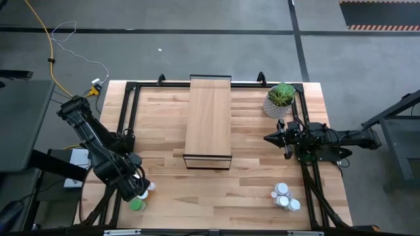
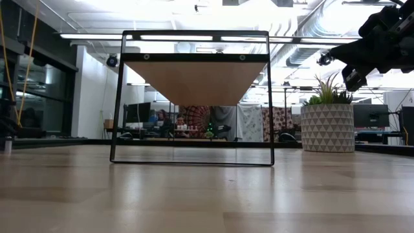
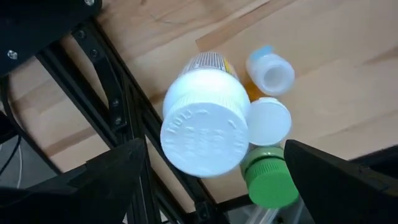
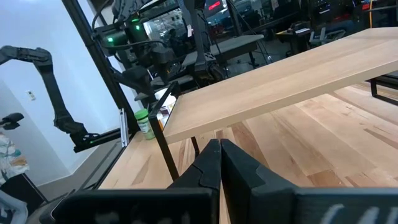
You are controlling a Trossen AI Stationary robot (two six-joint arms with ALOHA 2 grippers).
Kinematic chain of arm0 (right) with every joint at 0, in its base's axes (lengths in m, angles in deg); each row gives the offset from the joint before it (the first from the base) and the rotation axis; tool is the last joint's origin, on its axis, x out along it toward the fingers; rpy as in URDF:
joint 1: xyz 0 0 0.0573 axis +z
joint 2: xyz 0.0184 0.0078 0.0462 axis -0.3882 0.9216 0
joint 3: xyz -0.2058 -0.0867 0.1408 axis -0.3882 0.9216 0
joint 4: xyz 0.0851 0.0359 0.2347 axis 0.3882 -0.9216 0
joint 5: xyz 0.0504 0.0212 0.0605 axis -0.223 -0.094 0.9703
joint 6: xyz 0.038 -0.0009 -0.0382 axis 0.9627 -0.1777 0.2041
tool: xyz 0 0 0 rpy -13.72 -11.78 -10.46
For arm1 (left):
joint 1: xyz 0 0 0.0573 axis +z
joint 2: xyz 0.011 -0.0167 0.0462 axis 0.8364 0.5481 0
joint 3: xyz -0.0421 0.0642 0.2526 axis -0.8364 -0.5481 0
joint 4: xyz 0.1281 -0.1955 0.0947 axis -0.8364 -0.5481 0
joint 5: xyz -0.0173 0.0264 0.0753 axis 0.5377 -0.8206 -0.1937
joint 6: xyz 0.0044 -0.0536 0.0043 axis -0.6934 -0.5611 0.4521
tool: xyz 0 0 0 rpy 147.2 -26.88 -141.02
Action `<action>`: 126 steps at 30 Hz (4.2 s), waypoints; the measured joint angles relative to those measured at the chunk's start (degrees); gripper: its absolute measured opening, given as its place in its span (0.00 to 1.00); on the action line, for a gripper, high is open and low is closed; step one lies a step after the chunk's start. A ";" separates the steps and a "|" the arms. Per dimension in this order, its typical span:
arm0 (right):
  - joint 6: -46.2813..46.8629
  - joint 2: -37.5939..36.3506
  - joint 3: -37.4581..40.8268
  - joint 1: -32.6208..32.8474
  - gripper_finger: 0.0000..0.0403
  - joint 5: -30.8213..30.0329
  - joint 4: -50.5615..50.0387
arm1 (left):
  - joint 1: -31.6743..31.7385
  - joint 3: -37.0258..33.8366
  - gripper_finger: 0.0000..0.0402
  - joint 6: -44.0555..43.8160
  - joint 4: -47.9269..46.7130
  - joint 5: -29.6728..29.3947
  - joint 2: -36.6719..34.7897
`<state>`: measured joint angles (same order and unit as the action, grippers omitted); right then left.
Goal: Pick and place medicine bottles onto shelf by color
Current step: Put the red medicine bottle on the shelf
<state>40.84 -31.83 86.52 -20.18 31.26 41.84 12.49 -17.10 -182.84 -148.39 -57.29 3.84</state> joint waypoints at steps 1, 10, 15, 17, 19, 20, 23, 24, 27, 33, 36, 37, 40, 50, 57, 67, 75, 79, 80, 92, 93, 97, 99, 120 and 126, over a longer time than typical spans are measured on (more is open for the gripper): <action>0.00 0.00 -0.01 0.00 0.00 0.00 0.00 | 0.00 -0.96 0.93 -0.02 0.03 0.39 -0.23; 0.00 0.00 -0.01 0.00 0.00 0.00 0.00 | 0.07 -7.70 0.93 -0.62 7.88 0.68 -3.06; 0.00 0.00 -0.01 0.01 0.00 0.00 -0.02 | 0.04 -9.38 0.93 -0.71 8.23 0.62 -3.10; 0.00 0.00 -0.01 0.01 0.00 0.00 0.00 | 0.05 -10.76 0.93 -0.68 9.73 1.92 -3.10; -0.01 0.00 0.00 0.00 0.00 0.00 0.00 | 0.06 -12.30 0.93 -0.62 12.02 3.40 -3.10; -0.01 0.00 0.00 0.00 0.00 0.00 0.00 | 0.04 -12.93 0.93 -0.46 13.10 3.48 -3.10; 0.00 0.00 -0.01 -0.01 0.00 0.00 0.00 | 0.04 -14.70 0.93 -0.31 16.99 3.06 -3.10; 0.00 0.00 -0.01 0.01 0.00 0.00 0.00 | 0.04 -15.18 0.93 -0.31 17.58 2.78 -3.10; -0.01 0.00 -0.01 0.00 0.00 0.00 0.00 | 0.07 -16.00 0.93 -0.31 17.76 2.54 -3.10; 0.00 0.00 -0.01 0.01 0.00 0.00 0.00 | 0.04 -16.16 0.92 -0.31 17.17 1.43 -3.10; 0.00 0.00 -0.01 0.01 0.00 0.00 0.00 | 0.06 -16.16 0.87 -0.31 17.09 1.34 -3.10; 0.00 0.00 -0.01 -0.01 0.00 0.00 0.00 | 0.04 -16.16 0.85 -0.31 17.08 1.45 -3.10; 0.00 0.00 0.01 0.01 0.00 0.00 0.00 | 0.06 -16.16 0.76 -0.31 17.09 2.04 -3.10; -0.01 0.00 0.00 0.00 0.00 0.00 0.00 | 0.28 -14.18 0.69 0.98 14.78 0.20 -5.30; 0.00 0.00 0.01 0.01 0.00 0.00 0.00 | 6.80 -5.75 0.69 10.51 1.83 -3.92 -12.80; -0.01 -0.02 -0.01 0.00 0.00 0.00 0.00 | 30.10 12.52 0.70 38.64 -12.10 -5.45 -15.68; -0.02 -0.01 0.00 0.01 0.00 0.00 0.00 | 50.39 28.45 0.71 66.96 -12.22 -0.67 -3.84; -0.02 0.02 -0.01 0.01 0.00 0.00 0.00 | 57.71 39.44 0.71 80.05 -12.18 -0.35 5.53; 0.00 -0.02 0.01 0.01 0.00 0.00 0.00 | 59.35 42.56 0.71 82.89 -12.14 -0.33 7.82; 0.00 -0.02 0.00 0.00 0.00 0.00 0.00 | 76.02 68.28 0.71 100.32 -12.04 -0.57 32.38; 0.00 -0.02 -0.01 0.01 0.00 0.00 0.00 | 77.14 68.40 0.71 100.56 -12.11 -0.57 33.67; -0.02 -0.02 -0.01 -0.01 0.00 0.00 0.00 | 80.63 68.40 0.71 101.07 -12.19 -0.59 37.46; 0.00 -0.02 -0.01 -0.01 0.00 0.00 0.00 | 82.11 68.40 0.71 100.55 -12.18 -0.59 38.40; 0.00 -0.02 0.01 0.00 0.00 0.00 0.00 | 87.14 68.40 0.73 98.69 -12.18 -0.69 39.75; 0.00 -0.02 -0.01 -0.01 0.00 0.00 0.00 | 87.01 68.40 0.75 98.33 -12.16 -0.76 39.74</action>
<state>40.84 -31.86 86.51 -20.19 31.26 41.84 99.50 51.30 -84.51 -160.55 -58.04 43.58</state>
